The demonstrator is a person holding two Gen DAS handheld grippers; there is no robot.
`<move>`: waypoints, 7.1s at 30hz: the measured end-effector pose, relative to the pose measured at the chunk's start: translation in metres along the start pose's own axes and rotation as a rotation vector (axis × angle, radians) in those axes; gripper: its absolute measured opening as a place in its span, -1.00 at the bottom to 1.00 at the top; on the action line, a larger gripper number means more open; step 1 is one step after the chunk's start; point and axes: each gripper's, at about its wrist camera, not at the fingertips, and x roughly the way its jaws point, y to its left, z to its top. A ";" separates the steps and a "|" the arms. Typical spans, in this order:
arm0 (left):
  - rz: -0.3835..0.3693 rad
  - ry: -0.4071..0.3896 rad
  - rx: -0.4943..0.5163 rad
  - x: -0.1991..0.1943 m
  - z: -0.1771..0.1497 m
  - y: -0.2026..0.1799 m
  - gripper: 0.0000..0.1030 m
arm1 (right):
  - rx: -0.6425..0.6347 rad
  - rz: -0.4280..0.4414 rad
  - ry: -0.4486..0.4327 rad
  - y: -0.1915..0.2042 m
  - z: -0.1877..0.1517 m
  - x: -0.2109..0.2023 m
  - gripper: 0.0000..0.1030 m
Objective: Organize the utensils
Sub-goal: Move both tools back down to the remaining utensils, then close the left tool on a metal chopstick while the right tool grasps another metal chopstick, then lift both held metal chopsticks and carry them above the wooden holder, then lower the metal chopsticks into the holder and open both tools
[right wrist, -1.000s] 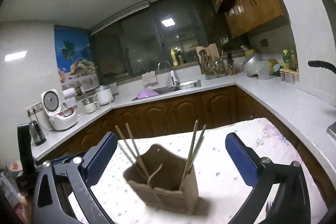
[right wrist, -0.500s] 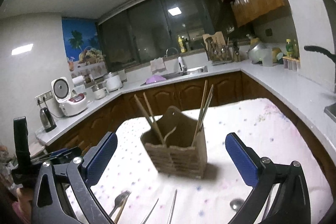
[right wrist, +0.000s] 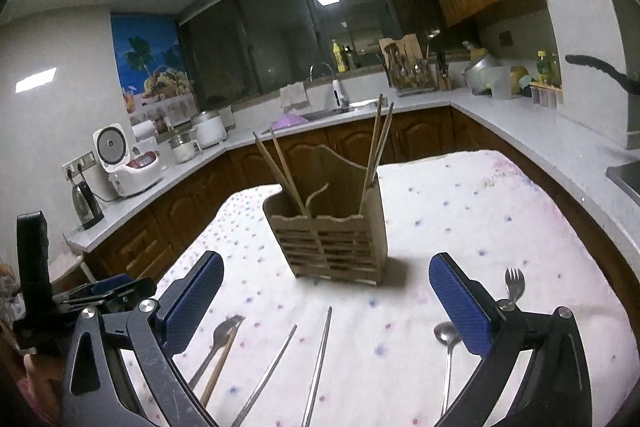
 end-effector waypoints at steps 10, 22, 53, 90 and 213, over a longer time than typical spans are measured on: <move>-0.021 0.073 0.047 0.019 -0.014 -0.020 0.77 | -0.002 0.005 0.087 0.002 -0.015 0.018 1.00; -0.033 0.164 0.096 0.050 -0.026 -0.033 0.77 | 0.055 -0.004 0.197 -0.014 -0.027 0.045 1.00; -0.092 0.416 0.193 0.134 -0.053 -0.062 -0.29 | -0.077 0.017 0.550 -0.001 -0.074 0.166 -0.61; -0.083 0.406 0.265 0.149 -0.032 -0.064 -0.93 | -0.068 0.025 0.543 -0.028 -0.068 0.124 -0.91; -0.123 -0.283 -0.041 0.120 0.159 -0.027 -0.92 | 0.023 -0.014 -0.008 -0.041 0.096 0.114 -0.93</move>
